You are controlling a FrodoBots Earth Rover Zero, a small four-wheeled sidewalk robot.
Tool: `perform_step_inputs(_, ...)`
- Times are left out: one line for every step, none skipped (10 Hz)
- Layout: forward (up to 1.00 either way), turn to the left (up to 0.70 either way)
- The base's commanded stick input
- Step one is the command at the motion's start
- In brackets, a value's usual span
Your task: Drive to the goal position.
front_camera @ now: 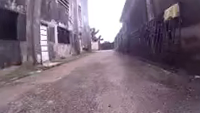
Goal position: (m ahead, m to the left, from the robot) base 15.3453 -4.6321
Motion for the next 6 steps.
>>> perform_step_inputs(0.5, 0.0)
perform_step_inputs(0.5, 0.0)
perform_step_inputs(0.5, 0.0)
perform_step_inputs(0.5, 0.0)
perform_step_inputs(0.5, 0.0)
perform_step_inputs(0.5, 0.0)
